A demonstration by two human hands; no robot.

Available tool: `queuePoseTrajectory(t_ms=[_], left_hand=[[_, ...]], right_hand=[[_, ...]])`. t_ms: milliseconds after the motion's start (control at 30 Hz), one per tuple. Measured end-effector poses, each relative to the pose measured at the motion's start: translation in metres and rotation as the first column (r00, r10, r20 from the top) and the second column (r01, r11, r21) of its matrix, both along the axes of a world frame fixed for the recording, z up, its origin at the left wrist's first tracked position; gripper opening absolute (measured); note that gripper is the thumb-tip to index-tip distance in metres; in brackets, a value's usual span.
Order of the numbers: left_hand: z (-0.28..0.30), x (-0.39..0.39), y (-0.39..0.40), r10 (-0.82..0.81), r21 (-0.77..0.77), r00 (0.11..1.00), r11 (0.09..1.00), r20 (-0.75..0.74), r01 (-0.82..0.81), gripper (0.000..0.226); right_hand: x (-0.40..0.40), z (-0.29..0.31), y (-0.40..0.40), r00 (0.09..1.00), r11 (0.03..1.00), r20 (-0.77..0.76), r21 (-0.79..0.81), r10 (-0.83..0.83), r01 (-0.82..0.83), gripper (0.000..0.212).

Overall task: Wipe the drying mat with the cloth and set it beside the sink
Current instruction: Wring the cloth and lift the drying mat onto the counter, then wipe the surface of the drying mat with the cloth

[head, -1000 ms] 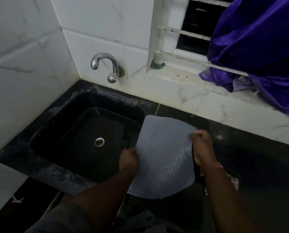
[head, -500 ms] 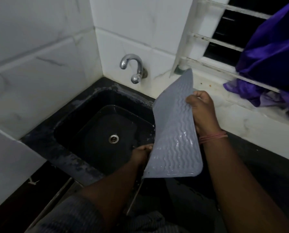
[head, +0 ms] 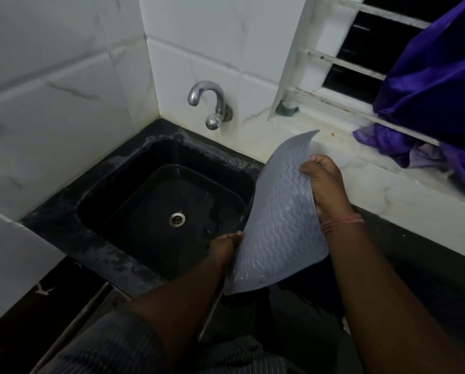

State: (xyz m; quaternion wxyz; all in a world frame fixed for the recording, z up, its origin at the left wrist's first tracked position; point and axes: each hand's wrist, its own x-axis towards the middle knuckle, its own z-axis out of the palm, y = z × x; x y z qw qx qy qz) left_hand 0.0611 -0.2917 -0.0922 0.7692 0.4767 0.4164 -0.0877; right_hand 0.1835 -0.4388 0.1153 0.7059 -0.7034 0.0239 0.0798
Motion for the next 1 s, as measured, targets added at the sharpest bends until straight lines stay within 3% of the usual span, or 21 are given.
queuePoseTrajectory(t_ms=[100,300,400,500,633,833,933,1000], left_hand=[[0.007,-0.001,0.000,0.013,0.006,0.998,1.000,0.068,-0.014,0.021],[-0.003,-0.001,0.013,0.134,0.274,0.985,0.949,0.106,-0.158,0.013],[-0.008,-0.007,0.005,0.027,0.397,0.995,0.916,0.092,-0.062,0.015],[-0.012,-0.008,-0.001,-0.109,0.508,0.993,0.858,0.039,0.074,0.016],[-0.007,-0.009,-0.001,-0.217,0.628,0.975,0.753,-0.049,0.199,0.021],[-0.008,-0.025,-0.008,-0.338,0.738,0.929,0.587,-0.149,0.332,0.026],[-0.003,-0.034,-0.014,-0.388,0.783,0.912,0.524,-0.130,0.335,0.032],[0.000,-0.039,-0.016,-0.415,0.800,0.900,0.491,-0.131,0.343,0.031]], right_hand=[[0.002,-0.001,-0.008,1.000,1.000,-0.016,0.025,0.011,-0.011,0.012],[-0.015,-0.047,-0.074,0.987,0.994,-0.128,-0.066,-0.097,0.089,0.016],[-0.021,-0.085,-0.108,0.966,0.978,-0.195,-0.155,-0.171,0.142,0.028],[-0.031,-0.111,-0.126,0.939,0.954,-0.238,-0.227,-0.248,0.195,0.011],[-0.049,-0.142,-0.148,0.897,0.921,-0.274,-0.281,-0.346,0.270,0.013],[-0.070,-0.177,-0.168,0.851,0.784,-0.181,-0.517,-0.493,0.345,0.013],[-0.080,-0.177,-0.166,0.867,0.752,-0.129,-0.569,-0.481,0.332,0.017],[-0.087,-0.177,-0.168,0.918,0.742,-0.131,-0.636,-0.375,0.212,0.021]])
